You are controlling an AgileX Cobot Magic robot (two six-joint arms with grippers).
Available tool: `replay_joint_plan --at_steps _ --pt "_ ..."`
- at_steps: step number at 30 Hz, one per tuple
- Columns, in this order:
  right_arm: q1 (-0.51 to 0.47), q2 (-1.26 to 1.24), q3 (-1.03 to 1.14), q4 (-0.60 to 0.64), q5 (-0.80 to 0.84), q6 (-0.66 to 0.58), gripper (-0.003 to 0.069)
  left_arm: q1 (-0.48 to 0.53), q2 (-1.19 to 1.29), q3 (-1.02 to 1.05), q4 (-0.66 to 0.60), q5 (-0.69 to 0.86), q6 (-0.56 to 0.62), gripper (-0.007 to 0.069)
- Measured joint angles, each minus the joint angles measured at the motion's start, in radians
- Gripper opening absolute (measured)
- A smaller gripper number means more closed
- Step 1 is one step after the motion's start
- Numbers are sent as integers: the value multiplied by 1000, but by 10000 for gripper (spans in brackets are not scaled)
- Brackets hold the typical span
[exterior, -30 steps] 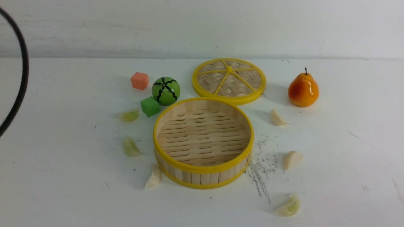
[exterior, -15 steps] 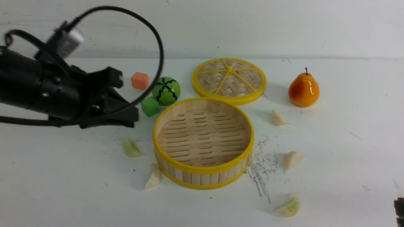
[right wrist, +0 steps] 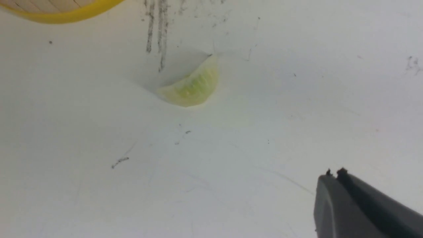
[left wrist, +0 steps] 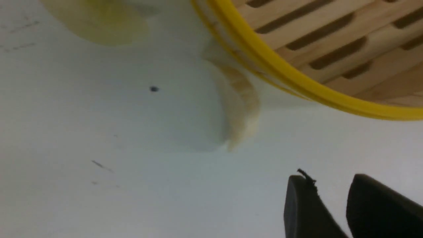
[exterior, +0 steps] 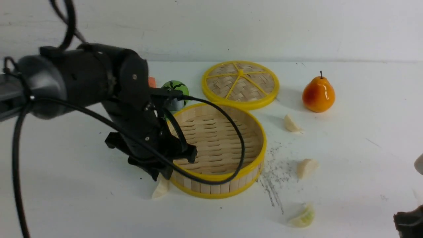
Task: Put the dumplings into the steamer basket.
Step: Use the left arm to grab a dumpling
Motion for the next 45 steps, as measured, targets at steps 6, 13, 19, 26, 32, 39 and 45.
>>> replay_joint_plan --at_steps 6,13,19,26,32,39,45 --pt "0 0 0 37 -2 -6 3 -3 79 -4 96 -40 -99 284" --pt "0 7 0 45 -17 -19 8 -4 118 -5 99 -82 -119 290" --pt "0 7 0 46 -18 -46 12 -4 156 -8 105 -88 -67 290" --pt "0 7 0 74 -19 -84 18 -4 186 -8 110 -86 -64 250" --pt "0 7 0 83 -23 -94 22 -4 187 -8 107 -88 -87 199" --pt "0 7 0 91 -25 -103 31 -4 187 -8 103 -75 -112 187" --pt "0 7 0 130 -25 -106 41 -4 158 -7 136 48 -78 150"
